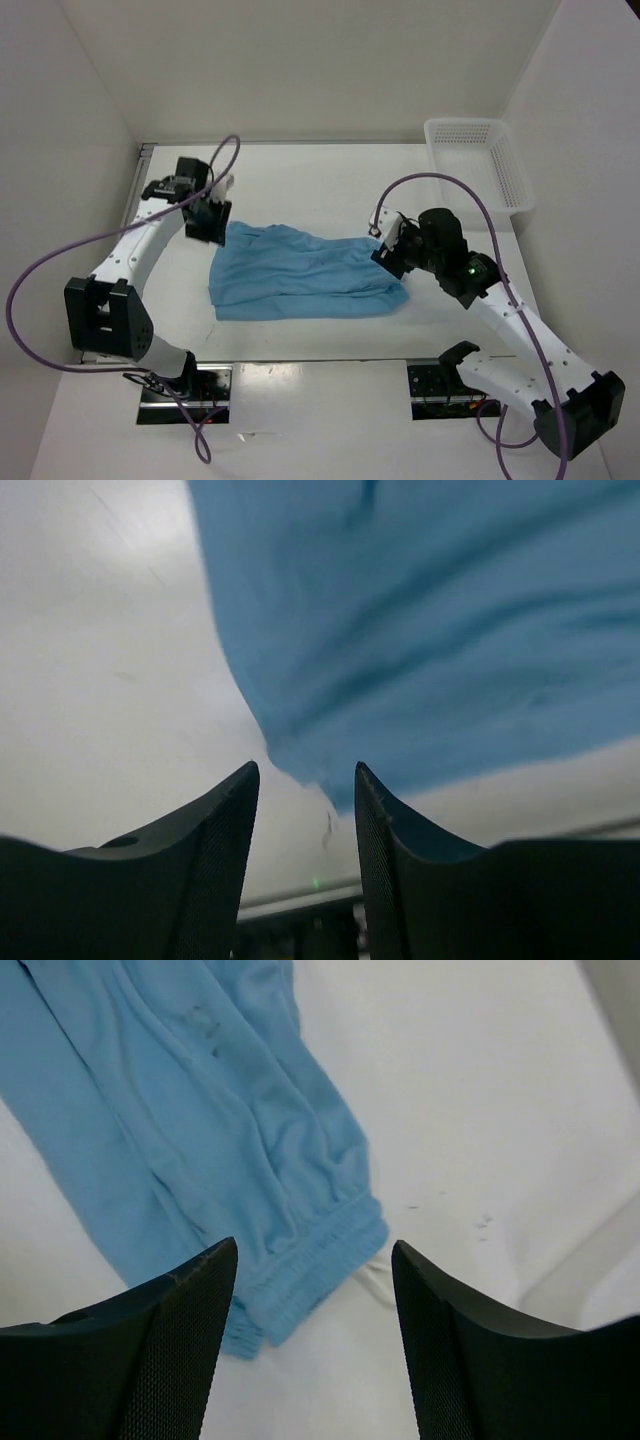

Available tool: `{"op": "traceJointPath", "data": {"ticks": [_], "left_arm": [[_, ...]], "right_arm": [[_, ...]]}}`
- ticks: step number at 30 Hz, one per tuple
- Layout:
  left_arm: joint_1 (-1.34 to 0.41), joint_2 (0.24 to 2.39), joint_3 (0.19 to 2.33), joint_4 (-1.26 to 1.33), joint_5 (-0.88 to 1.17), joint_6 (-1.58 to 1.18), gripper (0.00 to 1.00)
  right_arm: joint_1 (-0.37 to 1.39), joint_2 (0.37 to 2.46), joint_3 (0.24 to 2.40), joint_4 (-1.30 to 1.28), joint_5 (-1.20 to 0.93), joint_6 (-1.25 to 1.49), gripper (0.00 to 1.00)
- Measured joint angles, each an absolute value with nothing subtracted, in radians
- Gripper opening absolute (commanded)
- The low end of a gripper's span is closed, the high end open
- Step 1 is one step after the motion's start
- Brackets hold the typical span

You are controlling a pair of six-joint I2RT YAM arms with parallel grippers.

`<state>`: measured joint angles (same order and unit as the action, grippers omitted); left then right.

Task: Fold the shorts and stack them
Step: Fold the shorts

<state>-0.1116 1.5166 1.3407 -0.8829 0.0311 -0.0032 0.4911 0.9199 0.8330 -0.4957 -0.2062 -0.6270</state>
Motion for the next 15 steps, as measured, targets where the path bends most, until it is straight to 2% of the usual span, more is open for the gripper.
{"op": "traceJointPath", "data": {"ticks": [5,9,15], "left_arm": [[-0.09,1.564,1.086,-0.992,0.136,-0.004,0.5],[-0.053,1.573,1.065,-1.015,0.18,-0.004,0.5],[-0.033,1.597,1.065,-0.996,0.172,-0.003,0.53]], "right_arm": [[0.342,1.118,0.881,-0.511,-0.3,-0.397,0.67],[0.159,1.288,0.92,-0.532,-0.382,-0.274,0.67],[0.139,1.304,0.925,-0.561,-0.448,-0.147,0.67]]}}
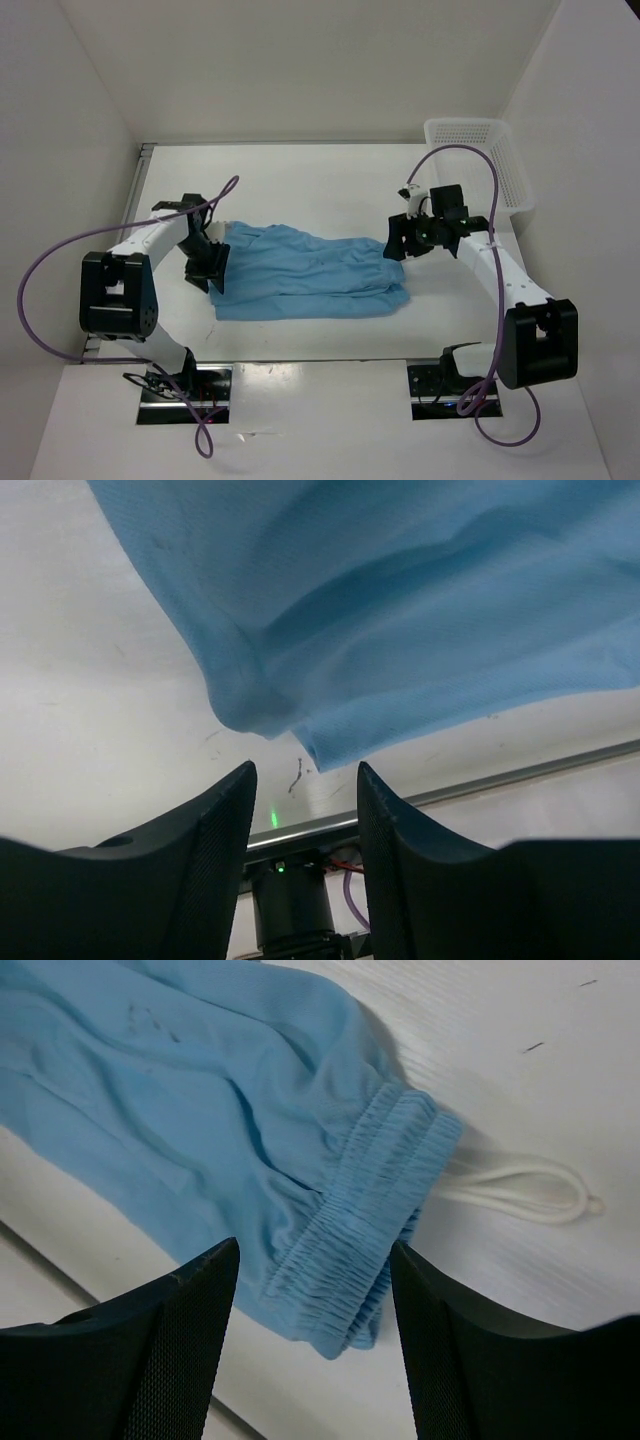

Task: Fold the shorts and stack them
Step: Fold the shorts

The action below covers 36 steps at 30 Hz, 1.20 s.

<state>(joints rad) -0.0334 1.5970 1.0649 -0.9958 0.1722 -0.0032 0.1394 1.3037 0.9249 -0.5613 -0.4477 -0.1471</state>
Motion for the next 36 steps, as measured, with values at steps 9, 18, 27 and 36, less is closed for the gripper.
{"op": "traceJointPath", "data": {"ticks": [9,18,27,36], "left_arm": [[0.01,1.654,1.065,-0.931,0.182,-0.004,0.53],[0.009,1.673,1.065,-0.916,0.234,-0.007,0.22],[0.008,1.674,1.066,-0.916,0.257,-0.004,0.04],[0.005,1.585,1.085,-0.951,0.208,-0.004,0.02]], "right_arm": [[0.134,1.334,0.925,-0.561,-0.481,0.015,0.64],[0.113,1.413,0.942,-0.578,-0.43,0.015,0.64],[0.113,1.423,1.033,-0.667,-0.368,-0.122,0.54],[0.115,1.514,1.033,-0.711,-0.373,-0.169,0.62]]}}
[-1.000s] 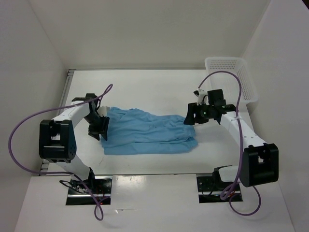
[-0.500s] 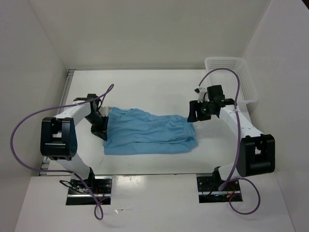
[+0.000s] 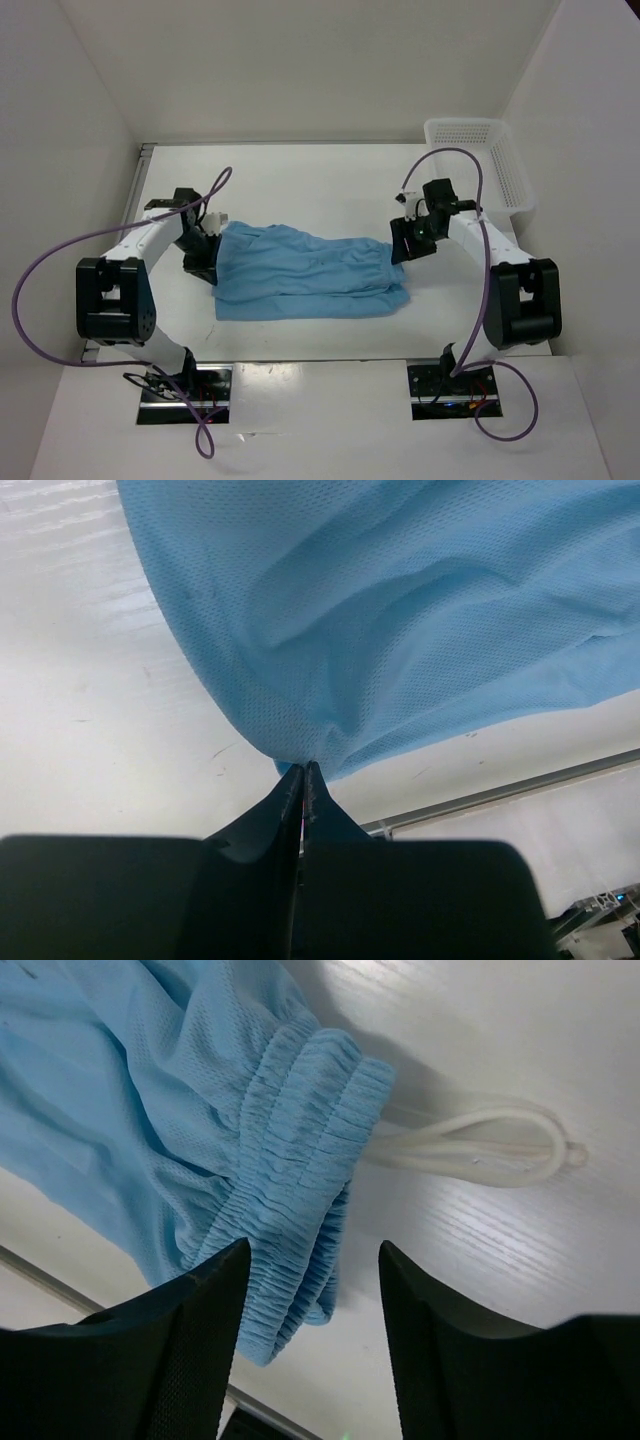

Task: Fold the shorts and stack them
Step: Fold the shorts

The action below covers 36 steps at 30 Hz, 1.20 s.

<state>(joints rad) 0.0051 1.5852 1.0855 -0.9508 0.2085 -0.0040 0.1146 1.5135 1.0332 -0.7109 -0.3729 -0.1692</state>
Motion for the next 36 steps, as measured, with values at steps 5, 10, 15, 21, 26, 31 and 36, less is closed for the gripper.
{"op": "traceJointPath", "data": {"ticks": [5,10,15,21,26,31,36], "left_arm": [[0.005,1.565,1.09,-0.961,0.199,-0.004,0.02],[0.005,1.565,1.09,-0.966,0.195,-0.004,0.02],[0.005,1.565,1.09,-0.966,0.187,-0.004,0.02],[0.006,1.564,1.091,-0.966,0.164,-0.004,0.02],[0.017,1.561,1.119,-0.984,0.13,-0.004,0.01],[0.027,1.527,1.155,-1.004,0.116,-0.004,0.01],[0.027,1.502,1.156,-1.048,0.115,-0.004,0.01]], "right_arm": [[0.141,1.557,1.033,-0.73,-0.39,-0.184,0.58],[0.155,1.596,1.034,-0.738,-0.418,-0.207,0.31],[0.155,1.603,1.037,-0.752,-0.44,-0.23,0.0],[0.155,1.603,1.081,-0.813,-0.484,-0.289,0.0],[0.155,1.603,1.196,-0.956,-0.493,-0.477,0.0],[0.155,1.602,1.216,-1.115,-0.44,-0.702,0.0],[0.155,1.589,1.155,-1.209,-0.371,-0.838,0.0]]}}
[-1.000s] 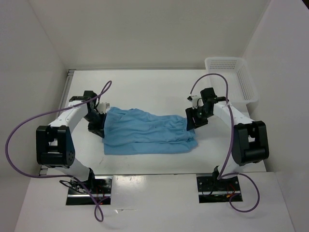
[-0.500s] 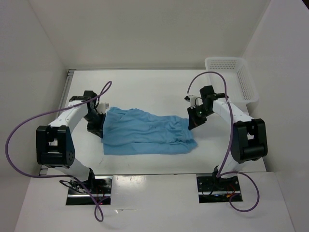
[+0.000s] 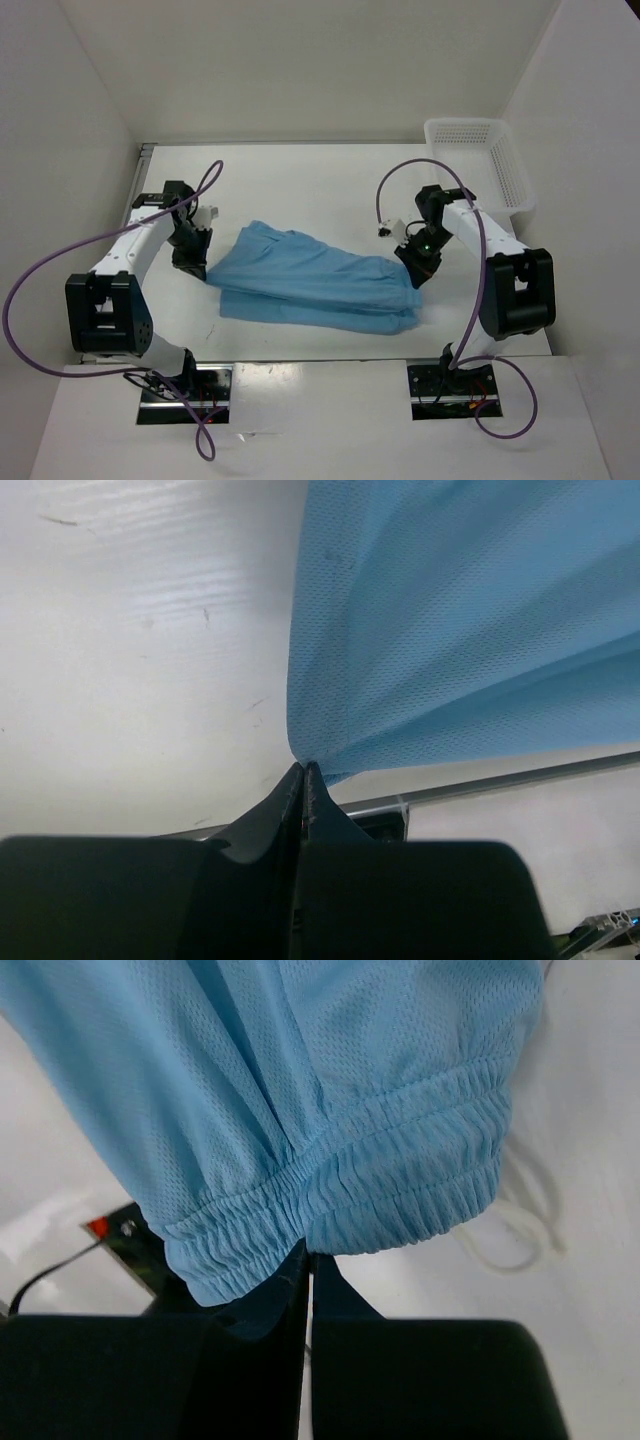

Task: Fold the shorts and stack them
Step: Fold the shorts

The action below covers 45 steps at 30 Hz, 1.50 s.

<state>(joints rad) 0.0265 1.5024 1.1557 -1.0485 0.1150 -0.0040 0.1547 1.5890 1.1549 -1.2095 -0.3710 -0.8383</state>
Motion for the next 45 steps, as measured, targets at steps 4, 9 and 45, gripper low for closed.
{"op": "traceJointPath", "data": {"ticks": [4,9,45], "left_arm": [[0.026,1.494,1.146,-1.082,0.118,-0.004,0.01],[-0.059,1.488,1.04,-1.096,0.104,-0.004,0.27],[-0.159,2.027,1.46,-0.616,0.145,-0.004,0.49]], "right_arm": [[0.159,1.584,1.153,-1.237,-0.353,-0.896,0.0],[0.24,1.572,1.122,-1.22,-0.323,-0.909,0.32],[0.231,1.568,0.994,-0.678,-0.295,-0.456,0.68]]}}
